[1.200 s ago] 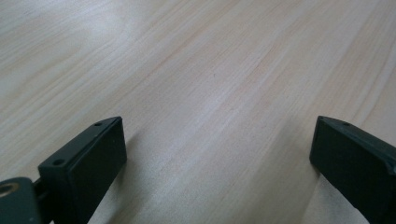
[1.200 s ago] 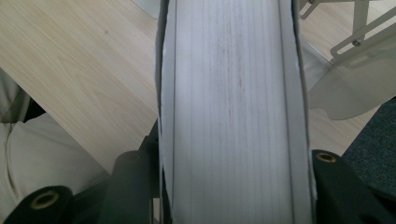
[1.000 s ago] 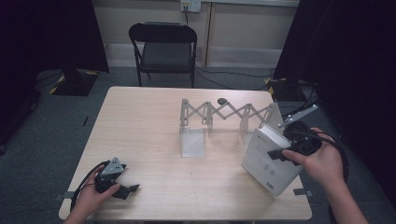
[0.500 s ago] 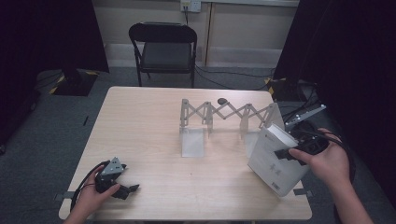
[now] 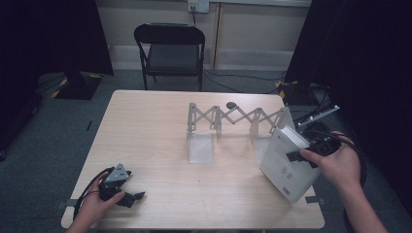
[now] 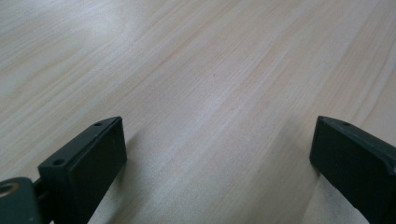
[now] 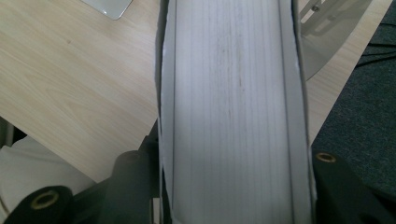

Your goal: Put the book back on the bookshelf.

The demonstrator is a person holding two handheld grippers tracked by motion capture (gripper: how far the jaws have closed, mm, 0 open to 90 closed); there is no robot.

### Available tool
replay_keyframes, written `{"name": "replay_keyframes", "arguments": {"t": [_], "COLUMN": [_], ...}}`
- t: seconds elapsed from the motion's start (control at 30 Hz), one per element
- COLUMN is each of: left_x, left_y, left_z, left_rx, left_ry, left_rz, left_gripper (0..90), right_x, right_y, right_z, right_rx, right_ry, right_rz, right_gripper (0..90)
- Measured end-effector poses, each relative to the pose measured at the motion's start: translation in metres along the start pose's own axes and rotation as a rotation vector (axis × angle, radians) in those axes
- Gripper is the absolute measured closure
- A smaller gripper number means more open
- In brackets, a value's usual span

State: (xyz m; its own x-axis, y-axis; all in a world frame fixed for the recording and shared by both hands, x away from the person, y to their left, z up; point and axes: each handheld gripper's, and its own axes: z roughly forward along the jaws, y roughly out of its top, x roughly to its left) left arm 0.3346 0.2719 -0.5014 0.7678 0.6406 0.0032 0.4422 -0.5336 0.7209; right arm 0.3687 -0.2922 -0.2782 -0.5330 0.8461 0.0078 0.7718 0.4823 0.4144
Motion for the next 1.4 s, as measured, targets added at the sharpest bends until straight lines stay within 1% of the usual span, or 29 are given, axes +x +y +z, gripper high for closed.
{"name": "replay_keyframes", "arguments": {"t": [0.27,0.4,0.47,0.6,0.67,0.8,0.97,1.03,1.07,1.37,1.4], "left_x": [0.000,0.000,0.000,0.000,0.000,0.000,0.000,0.000,0.000,0.000,0.000], "left_y": [0.000,0.000,0.000,0.000,0.000,0.000,0.000,0.000,0.000,0.000,0.000], "left_z": [0.000,0.000,0.000,0.000,0.000,0.000,0.000,0.000,0.000,0.000,0.000], "left_rx": [0.000,0.000,0.000,0.000,0.000,0.000,0.000,0.000,0.000,0.006,0.006], "left_ry": [0.000,0.000,0.000,0.000,-0.001,0.000,0.000,0.000,0.000,-0.005,-0.005], "left_rz": [0.000,0.000,0.000,0.000,0.000,0.000,0.000,0.000,0.000,0.001,0.001], "left_gripper": [3.4,3.4,3.4,3.4,3.4,3.4,3.4,3.4,3.4,3.4,3.4], "right_x": [-0.001,-0.002,-0.001,-0.002,-0.003,-0.005,-0.007,-0.008,-0.009,-0.012,-0.012], "right_y": [0.007,0.010,0.012,0.016,0.017,0.020,0.023,0.025,0.025,0.035,0.036], "right_z": [0.002,0.003,0.004,0.004,0.005,0.005,0.006,0.007,0.007,0.009,0.010], "right_rx": [-0.001,-0.007,-0.010,-0.010,-0.013,-0.022,-0.023,-0.023,-0.023,-0.022,-0.023], "right_ry": [-0.023,-0.031,-0.035,-0.042,-0.043,-0.046,-0.059,-0.058,-0.057,-0.062,-0.065], "right_rz": [0.028,0.060,0.051,0.053,0.057,0.079,0.088,0.085,0.094,0.115,0.110], "right_gripper": [53.5,53.5,53.5,53.5,53.5,53.5,53.5,53.5,53.5,53.5,53.5]}}
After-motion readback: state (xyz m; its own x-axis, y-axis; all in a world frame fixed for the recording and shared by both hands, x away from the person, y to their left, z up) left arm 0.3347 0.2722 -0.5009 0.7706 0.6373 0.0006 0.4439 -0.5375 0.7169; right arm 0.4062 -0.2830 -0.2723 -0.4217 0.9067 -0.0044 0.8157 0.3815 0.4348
